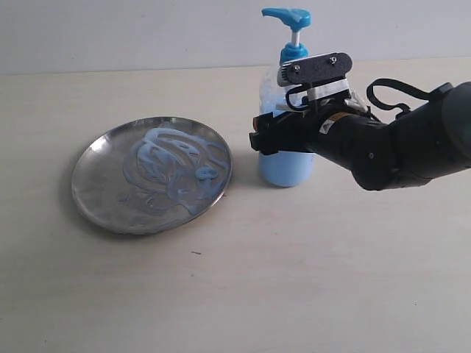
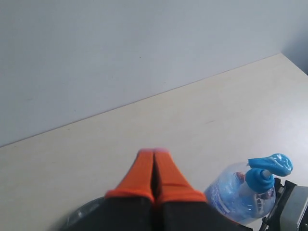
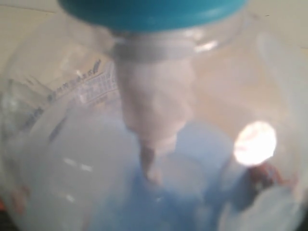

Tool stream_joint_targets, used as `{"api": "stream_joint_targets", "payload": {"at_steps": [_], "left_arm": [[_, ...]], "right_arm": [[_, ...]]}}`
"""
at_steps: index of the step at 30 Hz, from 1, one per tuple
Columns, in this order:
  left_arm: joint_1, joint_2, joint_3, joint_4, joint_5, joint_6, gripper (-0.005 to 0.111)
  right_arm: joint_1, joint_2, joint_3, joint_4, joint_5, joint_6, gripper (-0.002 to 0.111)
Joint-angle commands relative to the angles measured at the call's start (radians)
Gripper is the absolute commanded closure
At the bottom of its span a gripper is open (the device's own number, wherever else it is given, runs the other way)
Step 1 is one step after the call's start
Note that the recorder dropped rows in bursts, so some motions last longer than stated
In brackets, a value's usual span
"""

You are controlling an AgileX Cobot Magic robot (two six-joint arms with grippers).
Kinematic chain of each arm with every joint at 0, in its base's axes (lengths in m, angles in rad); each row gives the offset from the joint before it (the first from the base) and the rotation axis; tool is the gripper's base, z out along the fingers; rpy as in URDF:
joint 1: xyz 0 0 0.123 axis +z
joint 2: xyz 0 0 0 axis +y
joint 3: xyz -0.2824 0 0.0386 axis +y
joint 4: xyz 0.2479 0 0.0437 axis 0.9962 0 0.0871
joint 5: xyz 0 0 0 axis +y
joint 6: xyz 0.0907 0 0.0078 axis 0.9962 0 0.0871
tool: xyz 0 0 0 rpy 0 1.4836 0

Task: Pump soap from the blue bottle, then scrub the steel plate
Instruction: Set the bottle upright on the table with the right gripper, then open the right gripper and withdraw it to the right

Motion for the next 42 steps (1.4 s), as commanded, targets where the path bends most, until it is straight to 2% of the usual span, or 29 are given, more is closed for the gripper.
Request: {"api": "stream_joint_targets", "payload": {"at_steps": [1, 9, 12, 14, 20, 23, 30, 42], "left_arm": [[0.004, -0.009, -0.003, 0.006, 0.007, -0.010, 0.107], [0.004, -0.009, -0.003, 0.004, 0.005, -0.010, 0.107], [0.004, -0.009, -0.003, 0.004, 0.005, -0.010, 0.107], [0.004, -0.009, -0.003, 0.004, 0.007, -0.010, 0.107], [0.004, -0.009, -0.003, 0.004, 0.012, -0.010, 0.107], [0.004, -0.009, -0.003, 0.004, 0.012, -0.010, 0.107], [0.004, -0.009, -0.003, 0.002, 0.016, -0.010, 0.107], [0.004, -0.009, -0.003, 0.000, 0.016, -0.010, 0.107]], "right_arm": [[-0.033, -0.027, 0.016, -0.120, -0.069, 0.041, 0.108], [-0.033, -0.026, 0.016, -0.292, 0.005, 0.039, 0.107], [-0.033, -0.026, 0.016, -0.338, 0.025, 0.037, 0.098], [-0.033, -0.026, 0.016, -0.350, 0.025, 0.026, 0.086], [-0.033, -0.026, 0.016, -0.350, 0.025, -0.011, 0.035], [-0.033, -0.026, 0.016, -0.341, 0.025, -0.024, 0.021], [-0.033, -0.026, 0.016, -0.178, 0.025, -0.033, 0.017], [-0.033, -0.026, 0.016, -0.113, 0.032, -0.021, 0.017]]}}
